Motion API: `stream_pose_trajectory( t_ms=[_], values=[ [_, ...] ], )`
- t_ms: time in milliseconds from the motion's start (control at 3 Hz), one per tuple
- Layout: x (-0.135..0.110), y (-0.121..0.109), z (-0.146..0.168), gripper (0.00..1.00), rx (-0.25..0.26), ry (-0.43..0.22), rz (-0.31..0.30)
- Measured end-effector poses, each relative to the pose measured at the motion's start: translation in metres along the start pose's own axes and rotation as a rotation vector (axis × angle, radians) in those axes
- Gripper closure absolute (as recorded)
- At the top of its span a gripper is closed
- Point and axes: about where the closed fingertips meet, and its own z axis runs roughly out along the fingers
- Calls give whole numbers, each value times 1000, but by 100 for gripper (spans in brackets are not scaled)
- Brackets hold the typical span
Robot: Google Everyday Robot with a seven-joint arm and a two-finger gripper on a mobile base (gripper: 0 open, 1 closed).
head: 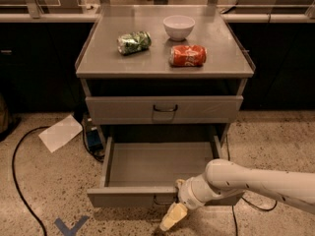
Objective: Open middle drawer
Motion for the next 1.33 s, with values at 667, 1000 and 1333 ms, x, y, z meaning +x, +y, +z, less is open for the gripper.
stream_pose_trajectory(
  t_ms=[667,1000,1333],
  values=[
    [11,31,-9,0,-62,26,32],
    [24,48,-15,0,-94,41,55],
    [36,73,-29,0,-123,55,96]
  ],
)
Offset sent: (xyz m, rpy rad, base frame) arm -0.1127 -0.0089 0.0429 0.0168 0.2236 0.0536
